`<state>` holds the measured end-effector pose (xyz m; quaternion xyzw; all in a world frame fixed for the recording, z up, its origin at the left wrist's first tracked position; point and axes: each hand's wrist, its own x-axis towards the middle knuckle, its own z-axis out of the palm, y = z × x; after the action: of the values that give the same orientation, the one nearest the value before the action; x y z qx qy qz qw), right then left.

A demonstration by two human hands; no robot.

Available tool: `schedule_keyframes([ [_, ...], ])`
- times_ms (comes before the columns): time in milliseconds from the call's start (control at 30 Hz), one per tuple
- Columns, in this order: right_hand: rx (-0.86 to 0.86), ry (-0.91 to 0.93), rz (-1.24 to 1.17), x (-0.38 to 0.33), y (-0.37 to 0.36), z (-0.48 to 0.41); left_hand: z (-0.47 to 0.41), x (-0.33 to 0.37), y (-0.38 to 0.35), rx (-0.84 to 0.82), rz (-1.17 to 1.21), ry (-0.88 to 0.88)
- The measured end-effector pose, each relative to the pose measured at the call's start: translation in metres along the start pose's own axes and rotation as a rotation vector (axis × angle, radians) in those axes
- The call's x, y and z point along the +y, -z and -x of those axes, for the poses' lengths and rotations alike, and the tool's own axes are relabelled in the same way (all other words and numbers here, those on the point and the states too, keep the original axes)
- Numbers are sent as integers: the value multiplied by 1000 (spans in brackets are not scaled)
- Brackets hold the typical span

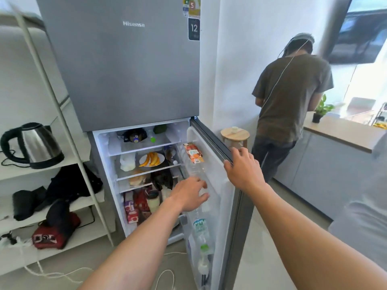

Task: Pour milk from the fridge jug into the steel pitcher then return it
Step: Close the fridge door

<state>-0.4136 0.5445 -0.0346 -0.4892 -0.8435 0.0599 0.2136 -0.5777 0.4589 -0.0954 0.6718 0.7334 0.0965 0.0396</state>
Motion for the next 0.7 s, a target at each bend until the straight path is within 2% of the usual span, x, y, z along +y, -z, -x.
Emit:
schedule_keyframes([
  [67, -114, -28, -35, 10, 1, 10, 2, 15, -13, -52, 3, -28],
  [133, -157, -16, 8, 17, 2, 21, 6, 25, -25, -101, -15, -41],
  [433, -60, 9, -134, 14, -2, 39, 25, 21, -32, -75, 24, 42],
  [700, -154, 148, -255, 0, -7, 45, 44, -14, -21, -108, -3, 153],
])
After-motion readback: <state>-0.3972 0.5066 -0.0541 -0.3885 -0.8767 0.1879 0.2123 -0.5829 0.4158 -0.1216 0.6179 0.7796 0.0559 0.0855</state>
